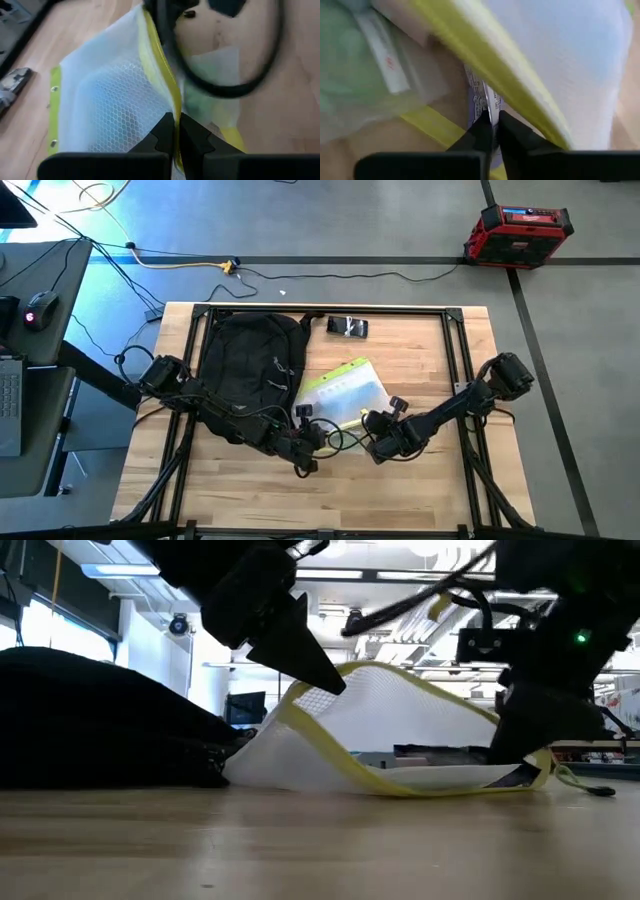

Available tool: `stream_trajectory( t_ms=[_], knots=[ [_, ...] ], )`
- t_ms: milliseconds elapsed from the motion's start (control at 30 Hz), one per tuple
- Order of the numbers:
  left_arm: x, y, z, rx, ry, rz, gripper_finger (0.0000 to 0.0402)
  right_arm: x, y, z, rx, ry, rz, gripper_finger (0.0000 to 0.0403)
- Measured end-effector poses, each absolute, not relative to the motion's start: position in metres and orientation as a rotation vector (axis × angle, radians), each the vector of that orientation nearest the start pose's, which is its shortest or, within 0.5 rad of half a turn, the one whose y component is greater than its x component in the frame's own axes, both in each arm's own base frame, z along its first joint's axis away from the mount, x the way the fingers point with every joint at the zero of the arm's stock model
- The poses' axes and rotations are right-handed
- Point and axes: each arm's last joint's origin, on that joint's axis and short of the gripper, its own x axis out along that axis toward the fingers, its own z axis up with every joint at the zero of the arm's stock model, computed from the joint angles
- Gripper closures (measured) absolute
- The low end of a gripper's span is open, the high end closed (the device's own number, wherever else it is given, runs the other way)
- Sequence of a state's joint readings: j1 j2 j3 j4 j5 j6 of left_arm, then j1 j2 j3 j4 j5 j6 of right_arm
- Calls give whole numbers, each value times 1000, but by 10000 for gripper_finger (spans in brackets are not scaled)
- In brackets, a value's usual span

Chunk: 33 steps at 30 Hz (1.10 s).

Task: Unpack backpack
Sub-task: Adjust the items in the transparent zip bag

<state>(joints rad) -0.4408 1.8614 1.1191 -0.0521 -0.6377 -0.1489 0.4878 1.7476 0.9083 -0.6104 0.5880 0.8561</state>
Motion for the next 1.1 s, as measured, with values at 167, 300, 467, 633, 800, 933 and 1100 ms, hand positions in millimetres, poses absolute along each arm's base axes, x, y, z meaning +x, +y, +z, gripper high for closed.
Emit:
stream_trajectory(
  t_ms=[167, 300, 467, 633, 800, 933, 1100],
  knots=[
    [353, -145, 173, 274, 623, 307, 402, 281, 131, 150, 2, 943, -501, 402],
    [354, -146, 175, 275, 598, 313, 402, 297, 127, 156, -35, 827, -485, 403],
    [353, -150, 175, 302, 590, 295, 402, 308, 104, 156, -236, 862, -464, 403],
    [352, -153, 176, 323, 588, 278, 402, 324, 76, 145, -370, 922, -443, 403],
    [352, -153, 176, 325, 589, 279, 402, 329, 63, 140, -381, 948, -447, 386],
    [352, -153, 175, 330, 599, 276, 402, 330, 62, 141, -433, 936, -483, 334],
    [351, -153, 174, 325, 612, 276, 402, 329, 62, 140, -437, 948, -467, 264]
  ],
)
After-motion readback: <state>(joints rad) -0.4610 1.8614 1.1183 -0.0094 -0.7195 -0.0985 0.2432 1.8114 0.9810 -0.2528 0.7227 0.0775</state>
